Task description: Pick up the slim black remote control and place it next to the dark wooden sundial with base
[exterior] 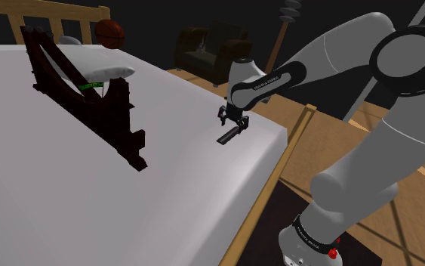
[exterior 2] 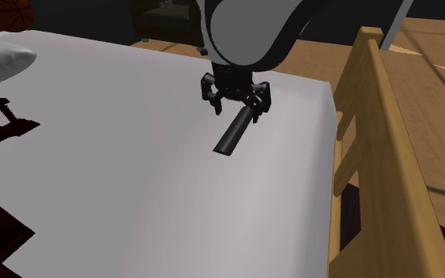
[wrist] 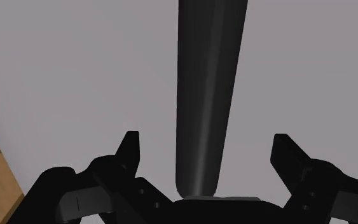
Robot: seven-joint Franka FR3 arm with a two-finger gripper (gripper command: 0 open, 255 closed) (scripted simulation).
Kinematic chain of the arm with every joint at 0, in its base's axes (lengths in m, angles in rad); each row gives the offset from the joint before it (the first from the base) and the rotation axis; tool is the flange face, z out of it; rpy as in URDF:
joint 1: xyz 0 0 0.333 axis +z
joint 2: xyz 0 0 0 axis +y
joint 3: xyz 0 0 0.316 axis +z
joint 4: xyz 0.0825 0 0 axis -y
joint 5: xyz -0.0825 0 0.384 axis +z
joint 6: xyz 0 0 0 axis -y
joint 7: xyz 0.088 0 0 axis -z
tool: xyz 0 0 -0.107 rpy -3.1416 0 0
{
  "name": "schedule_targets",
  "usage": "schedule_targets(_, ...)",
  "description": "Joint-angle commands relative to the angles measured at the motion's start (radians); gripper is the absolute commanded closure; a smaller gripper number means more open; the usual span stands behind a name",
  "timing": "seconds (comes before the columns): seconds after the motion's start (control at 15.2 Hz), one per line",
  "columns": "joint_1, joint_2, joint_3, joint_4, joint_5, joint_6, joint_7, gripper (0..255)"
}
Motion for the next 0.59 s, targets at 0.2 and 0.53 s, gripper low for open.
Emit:
schedule_targets(0.2, -0.009, 0.058, -0.009, -0.008, -0.053, 0.059, 0.045, 0)
schedule_targets(0.53, -0.011, 0.075, -0.013, -0.011, -0.069, 0.077, 0.056, 0)
